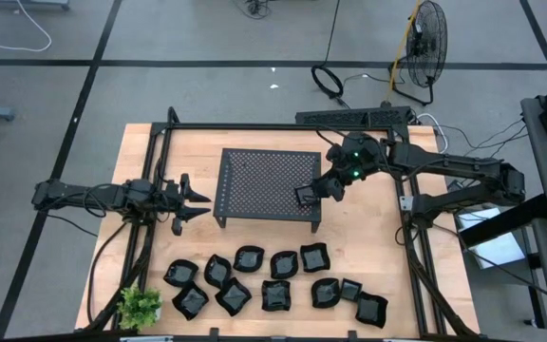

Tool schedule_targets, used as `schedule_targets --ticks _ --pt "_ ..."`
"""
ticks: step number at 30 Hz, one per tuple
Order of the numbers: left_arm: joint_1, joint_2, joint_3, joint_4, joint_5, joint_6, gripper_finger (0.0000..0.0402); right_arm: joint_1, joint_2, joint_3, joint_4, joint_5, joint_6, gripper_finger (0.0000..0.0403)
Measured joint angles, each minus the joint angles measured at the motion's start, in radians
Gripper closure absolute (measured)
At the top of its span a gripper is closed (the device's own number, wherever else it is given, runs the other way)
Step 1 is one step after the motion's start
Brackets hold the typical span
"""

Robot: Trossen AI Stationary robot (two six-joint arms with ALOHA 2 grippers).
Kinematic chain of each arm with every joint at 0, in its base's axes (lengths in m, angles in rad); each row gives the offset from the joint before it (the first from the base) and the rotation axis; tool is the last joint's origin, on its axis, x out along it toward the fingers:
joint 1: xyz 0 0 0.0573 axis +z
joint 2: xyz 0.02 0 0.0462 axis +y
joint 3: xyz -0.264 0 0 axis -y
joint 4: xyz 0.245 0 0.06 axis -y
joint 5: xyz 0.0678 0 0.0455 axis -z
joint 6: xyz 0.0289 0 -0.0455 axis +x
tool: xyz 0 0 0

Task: Pick & Place Mini shaped plates
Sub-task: Stack the square plate onto the stacked square plate on the shelf

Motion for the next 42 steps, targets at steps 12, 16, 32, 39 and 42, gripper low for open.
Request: schedule_targets --ticks 12,16,32,39,42 --pt "0.000 0.000 0.000 0.000 0.000 0.000 0.0256 0.002 0.000 0.000 0.027 -0.052 -0.003 0.0301" --pt "0.000 0.000 0.000 0.000 0.000 0.000 0.0256 0.014 0.000 0.000 0.057 -0.052 -0.003 0.0301" --pt "0.000 0.000 0.000 0.000 0.000 0.000 0.0256 0.046 -0.042 0.000 -0.161 0.120 -0.056 0.0299" --pt "0.000 0.000 0.000 0.000 0.000 0.000 0.0256 0.046 -0.053 -0.045 -0.319 0.373 -0.083 0.0270" --pt "0.000 0.000 0.000 0.000 0.000 0.000 0.0256 0.044 -0.047 -0.139 -0.212 0.375 -0.044 0.0250"
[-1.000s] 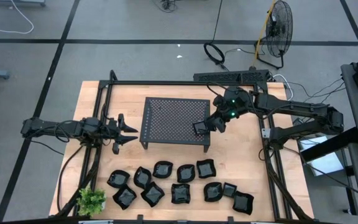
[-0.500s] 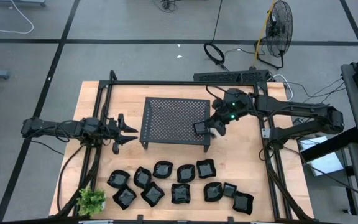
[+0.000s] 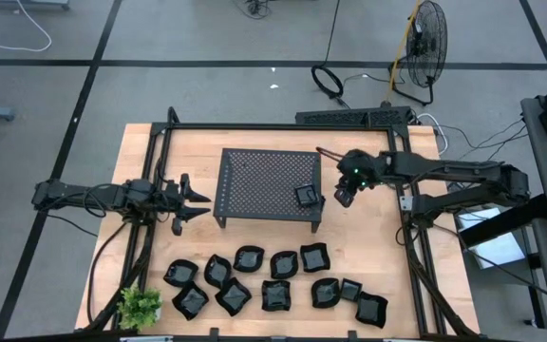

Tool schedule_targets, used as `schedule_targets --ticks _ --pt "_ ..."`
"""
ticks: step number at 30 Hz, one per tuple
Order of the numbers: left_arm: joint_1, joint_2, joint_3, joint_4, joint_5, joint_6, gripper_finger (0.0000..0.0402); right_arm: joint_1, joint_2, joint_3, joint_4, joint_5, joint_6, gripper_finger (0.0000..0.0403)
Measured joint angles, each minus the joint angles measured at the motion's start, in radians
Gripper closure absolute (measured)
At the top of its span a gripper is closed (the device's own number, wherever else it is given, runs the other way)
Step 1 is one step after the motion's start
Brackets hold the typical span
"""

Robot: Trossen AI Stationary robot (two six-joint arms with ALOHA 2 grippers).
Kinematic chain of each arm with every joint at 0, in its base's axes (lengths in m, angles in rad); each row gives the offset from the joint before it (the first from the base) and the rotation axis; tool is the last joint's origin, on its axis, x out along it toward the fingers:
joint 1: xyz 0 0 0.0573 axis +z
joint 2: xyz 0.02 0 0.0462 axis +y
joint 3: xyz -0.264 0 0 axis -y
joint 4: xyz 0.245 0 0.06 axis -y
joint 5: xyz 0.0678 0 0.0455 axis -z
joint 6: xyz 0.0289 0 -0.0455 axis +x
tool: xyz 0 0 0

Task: Pick & Place Mini shaped plates
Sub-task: Stack the square plate onto the stacked square plate on the shelf

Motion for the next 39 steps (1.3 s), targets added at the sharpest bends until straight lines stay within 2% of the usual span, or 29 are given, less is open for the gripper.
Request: schedule_targets --ticks 7,12,24,33,39 --pt "0.000 0.000 0.000 0.000 0.000 0.000 0.0256 -0.042 0.036 -0.243 0.312 -0.030 0.092 0.0216" --pt "0.000 0.000 0.000 -0.001 0.000 0.000 0.0256 -0.045 0.076 -0.317 0.495 -0.083 0.099 0.0218" --pt "0.000 0.000 0.000 -0.002 -0.012 0.000 0.0256 -0.018 0.300 -0.319 0.655 -0.137 0.155 0.0219" --pt "0.000 0.000 0.000 -0.002 -0.017 0.000 0.0256 -0.020 0.270 -0.319 0.662 -0.143 0.177 0.0233" --pt "0.000 0.000 0.000 0.000 -0.017 0.000 0.0256 -0.019 0.255 -0.319 0.586 -0.143 0.189 0.0252"
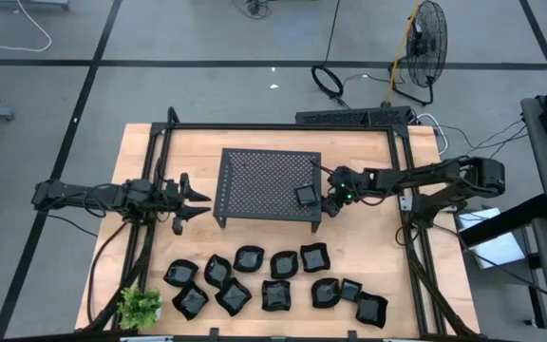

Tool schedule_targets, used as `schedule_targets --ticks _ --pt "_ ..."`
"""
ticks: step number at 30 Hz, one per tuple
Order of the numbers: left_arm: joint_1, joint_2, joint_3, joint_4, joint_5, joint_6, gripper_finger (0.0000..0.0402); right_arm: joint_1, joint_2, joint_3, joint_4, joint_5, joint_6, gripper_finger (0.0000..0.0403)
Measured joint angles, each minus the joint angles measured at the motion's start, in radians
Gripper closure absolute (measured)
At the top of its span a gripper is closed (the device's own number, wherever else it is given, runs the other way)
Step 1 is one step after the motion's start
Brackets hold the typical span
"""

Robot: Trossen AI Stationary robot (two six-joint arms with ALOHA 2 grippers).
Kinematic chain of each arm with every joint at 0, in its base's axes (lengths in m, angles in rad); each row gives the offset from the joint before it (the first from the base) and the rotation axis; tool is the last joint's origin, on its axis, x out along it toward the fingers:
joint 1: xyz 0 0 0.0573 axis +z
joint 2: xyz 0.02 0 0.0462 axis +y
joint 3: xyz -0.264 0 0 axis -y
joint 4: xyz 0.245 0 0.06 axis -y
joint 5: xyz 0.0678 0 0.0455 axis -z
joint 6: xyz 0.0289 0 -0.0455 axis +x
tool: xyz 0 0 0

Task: Pick & Place Mini shaped plates
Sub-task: Stack the square plate onto the stacked square plate on the shelf

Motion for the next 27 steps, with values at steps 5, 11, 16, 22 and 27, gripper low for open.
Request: schedule_targets --ticks 5,11,16,22,27 --pt "0.000 0.000 0.000 0.000 0.000 0.000 0.0256 0.001 0.000 0.000 0.012 -0.026 0.032 0.0277" --pt "0.000 0.000 0.000 0.000 0.000 0.000 0.0256 0.005 0.000 0.000 0.009 -0.057 0.039 0.0299" --pt "0.000 0.000 0.000 0.000 0.000 0.000 0.0256 0.021 0.000 0.000 0.009 -0.050 0.030 0.0331" --pt "0.000 0.000 0.000 0.000 0.000 0.000 0.0256 0.022 0.000 0.000 0.010 -0.047 -0.011 0.0390" --pt "0.000 0.000 0.000 0.000 0.000 0.000 0.0256 0.022 -0.002 0.002 0.010 -0.048 -0.039 0.0396"
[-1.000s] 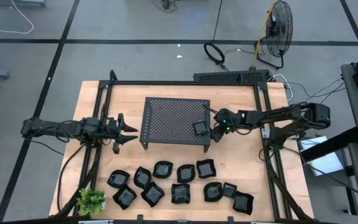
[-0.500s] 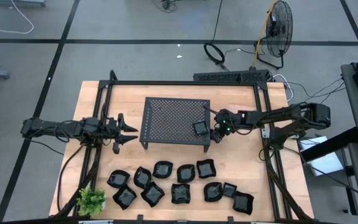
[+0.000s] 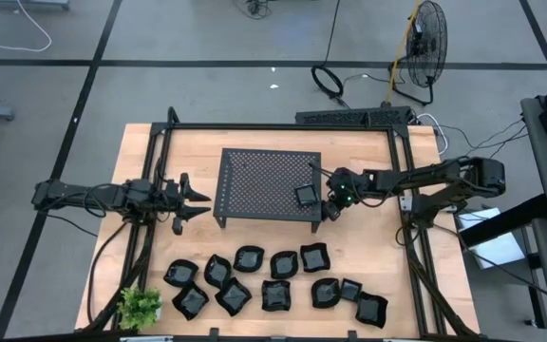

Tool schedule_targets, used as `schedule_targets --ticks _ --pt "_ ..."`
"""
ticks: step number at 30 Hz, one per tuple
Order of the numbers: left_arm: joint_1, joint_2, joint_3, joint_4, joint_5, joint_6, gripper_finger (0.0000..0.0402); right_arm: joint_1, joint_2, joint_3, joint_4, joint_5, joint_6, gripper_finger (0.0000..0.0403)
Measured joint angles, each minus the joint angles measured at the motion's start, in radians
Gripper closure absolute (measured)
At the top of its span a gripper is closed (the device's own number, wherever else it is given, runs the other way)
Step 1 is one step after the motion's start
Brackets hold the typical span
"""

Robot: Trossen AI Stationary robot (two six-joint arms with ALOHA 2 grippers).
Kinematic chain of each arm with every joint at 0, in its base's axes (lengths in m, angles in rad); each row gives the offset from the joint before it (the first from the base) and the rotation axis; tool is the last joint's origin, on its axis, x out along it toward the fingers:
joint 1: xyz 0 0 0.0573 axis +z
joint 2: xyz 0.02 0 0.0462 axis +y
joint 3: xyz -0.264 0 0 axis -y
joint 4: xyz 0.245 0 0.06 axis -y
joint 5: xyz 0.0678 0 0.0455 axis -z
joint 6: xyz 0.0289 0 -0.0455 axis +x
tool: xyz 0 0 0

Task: Pick & Place Mini shaped plates
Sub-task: Stack the square plate onto the stacked square plate on the shelf

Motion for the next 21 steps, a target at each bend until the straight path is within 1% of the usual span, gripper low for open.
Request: schedule_targets --ticks 4,7,13,19,21 --pt "0.000 0.000 0.000 0.000 0.000 0.000 0.0256 0.000 -0.032 0.000 -0.025 -0.001 -0.022 0.0401" --pt "0.000 0.000 0.000 0.000 0.000 0.000 0.0256 -0.008 -0.094 0.000 -0.075 0.001 -0.032 0.0402" --pt "0.000 0.000 0.000 0.000 0.000 0.000 0.0256 -0.042 -0.292 0.000 -0.187 0.010 -0.040 0.0403" --pt "0.000 0.000 0.000 0.000 0.000 0.000 0.0256 -0.091 -0.512 0.000 -0.220 0.011 -0.053 0.0403" --pt "0.000 0.000 0.000 0.000 0.000 0.000 0.0256 -0.108 -0.577 0.000 -0.221 0.032 -0.053 0.0403"
